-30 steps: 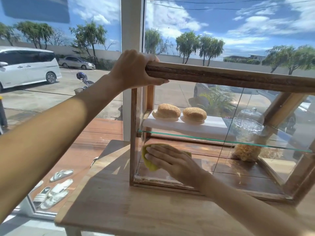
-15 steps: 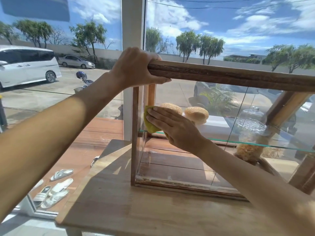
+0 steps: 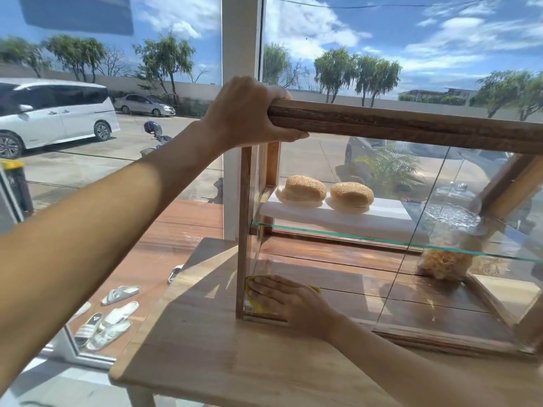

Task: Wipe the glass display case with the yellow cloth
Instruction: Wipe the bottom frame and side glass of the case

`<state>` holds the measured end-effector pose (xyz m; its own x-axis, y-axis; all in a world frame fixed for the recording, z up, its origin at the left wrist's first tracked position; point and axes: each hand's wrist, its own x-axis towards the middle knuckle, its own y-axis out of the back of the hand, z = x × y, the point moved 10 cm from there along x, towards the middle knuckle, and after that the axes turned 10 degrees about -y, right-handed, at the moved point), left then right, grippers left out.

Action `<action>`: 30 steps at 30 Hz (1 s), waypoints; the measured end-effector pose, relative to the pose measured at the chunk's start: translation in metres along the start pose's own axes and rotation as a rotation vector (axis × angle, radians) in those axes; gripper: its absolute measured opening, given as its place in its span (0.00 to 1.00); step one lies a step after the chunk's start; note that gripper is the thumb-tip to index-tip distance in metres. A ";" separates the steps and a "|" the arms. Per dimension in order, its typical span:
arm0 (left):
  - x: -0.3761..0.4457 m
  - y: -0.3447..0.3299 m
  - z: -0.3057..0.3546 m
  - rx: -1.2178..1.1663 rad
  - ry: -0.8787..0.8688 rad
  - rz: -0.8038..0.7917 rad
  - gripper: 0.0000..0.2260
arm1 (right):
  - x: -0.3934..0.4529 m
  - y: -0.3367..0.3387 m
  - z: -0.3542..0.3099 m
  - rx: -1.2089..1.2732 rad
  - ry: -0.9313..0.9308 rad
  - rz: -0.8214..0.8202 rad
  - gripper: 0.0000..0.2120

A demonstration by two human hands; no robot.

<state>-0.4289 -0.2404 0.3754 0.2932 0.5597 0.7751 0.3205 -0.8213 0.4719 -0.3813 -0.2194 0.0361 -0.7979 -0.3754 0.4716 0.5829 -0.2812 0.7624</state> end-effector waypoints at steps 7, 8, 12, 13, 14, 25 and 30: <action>0.000 0.003 0.003 -0.010 0.012 -0.015 0.26 | -0.016 -0.020 -0.015 -0.040 0.019 -0.140 0.19; 0.001 0.004 0.004 -0.014 0.012 -0.016 0.26 | -0.015 -0.011 -0.015 -0.041 0.024 -0.111 0.19; 0.001 0.005 0.006 -0.023 -0.007 -0.009 0.27 | 0.007 0.068 0.009 0.072 -0.023 0.173 0.16; 0.002 0.005 0.006 -0.022 -0.009 -0.025 0.28 | 0.016 0.092 0.020 0.081 -0.040 0.249 0.15; 0.004 0.005 0.006 -0.019 -0.012 -0.047 0.30 | 0.027 0.114 0.032 0.066 -0.058 0.315 0.16; 0.012 0.005 0.008 0.016 -0.044 -0.084 0.33 | 0.110 0.184 0.094 -0.152 -0.142 0.390 0.24; 0.012 0.006 0.009 -0.003 -0.053 -0.070 0.32 | 0.109 0.171 0.097 -0.093 -0.192 0.320 0.31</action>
<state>-0.4158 -0.2376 0.3836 0.3176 0.6208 0.7168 0.3393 -0.7803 0.5254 -0.3834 -0.2227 0.2613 -0.5822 -0.2872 0.7606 0.8117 -0.2588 0.5236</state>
